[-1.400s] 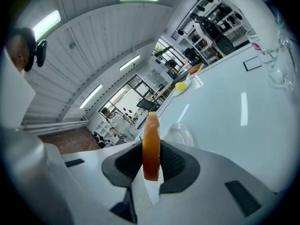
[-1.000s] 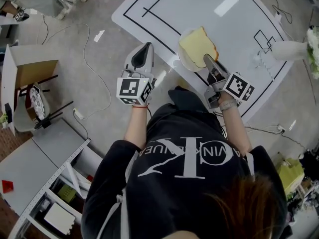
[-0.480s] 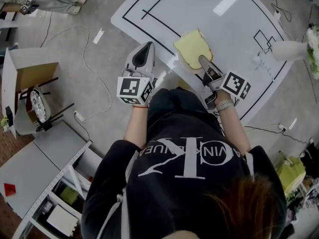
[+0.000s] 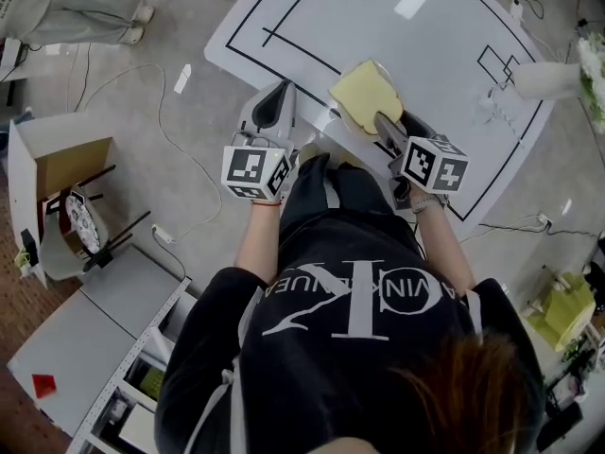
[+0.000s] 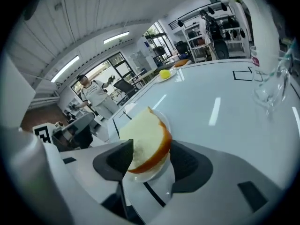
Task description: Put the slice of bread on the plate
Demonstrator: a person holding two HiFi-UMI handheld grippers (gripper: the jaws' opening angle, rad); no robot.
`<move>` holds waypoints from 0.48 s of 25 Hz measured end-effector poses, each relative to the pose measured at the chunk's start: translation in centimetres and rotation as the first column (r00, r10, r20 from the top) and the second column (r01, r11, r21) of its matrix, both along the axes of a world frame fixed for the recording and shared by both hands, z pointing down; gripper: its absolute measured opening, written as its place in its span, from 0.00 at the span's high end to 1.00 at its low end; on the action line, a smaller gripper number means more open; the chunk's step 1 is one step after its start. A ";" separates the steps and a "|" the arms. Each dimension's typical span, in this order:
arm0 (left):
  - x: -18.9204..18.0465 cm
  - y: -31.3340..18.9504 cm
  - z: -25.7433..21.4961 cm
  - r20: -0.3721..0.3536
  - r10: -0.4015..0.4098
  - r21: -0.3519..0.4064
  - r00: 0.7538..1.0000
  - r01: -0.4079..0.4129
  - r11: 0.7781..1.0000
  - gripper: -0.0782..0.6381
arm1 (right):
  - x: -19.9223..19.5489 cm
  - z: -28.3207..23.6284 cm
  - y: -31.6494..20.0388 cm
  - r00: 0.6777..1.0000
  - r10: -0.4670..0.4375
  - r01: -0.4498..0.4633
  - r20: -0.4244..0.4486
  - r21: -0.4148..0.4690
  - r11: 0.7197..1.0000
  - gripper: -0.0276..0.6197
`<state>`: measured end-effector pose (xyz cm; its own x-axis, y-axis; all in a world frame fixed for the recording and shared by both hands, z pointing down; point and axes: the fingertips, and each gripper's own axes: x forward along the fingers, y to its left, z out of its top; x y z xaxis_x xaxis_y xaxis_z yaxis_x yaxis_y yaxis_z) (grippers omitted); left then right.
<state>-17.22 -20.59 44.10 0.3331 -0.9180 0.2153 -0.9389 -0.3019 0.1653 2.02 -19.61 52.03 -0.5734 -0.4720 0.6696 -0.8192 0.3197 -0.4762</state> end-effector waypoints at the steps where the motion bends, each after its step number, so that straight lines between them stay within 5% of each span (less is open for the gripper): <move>1: -0.1 -0.3 -0.1 -0.001 0.009 0.002 1.000 -0.009 1.000 0.88 | 0.1 0.1 0.0 1.000 -0.001 0.001 -0.013 0.003 1.000 0.58; 12: 0.3 -2.1 -0.1 -0.020 0.099 0.002 0.995 -0.099 0.995 0.88 | 0.6 -0.4 -0.5 0.993 0.010 0.003 -0.118 0.112 0.994 0.57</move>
<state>-16.95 -22.65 43.97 0.4261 -0.8807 0.2068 -0.9011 -0.3929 0.1834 2.60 -20.15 51.66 -0.4914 -0.5498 0.6754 -0.8689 0.3626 -0.3369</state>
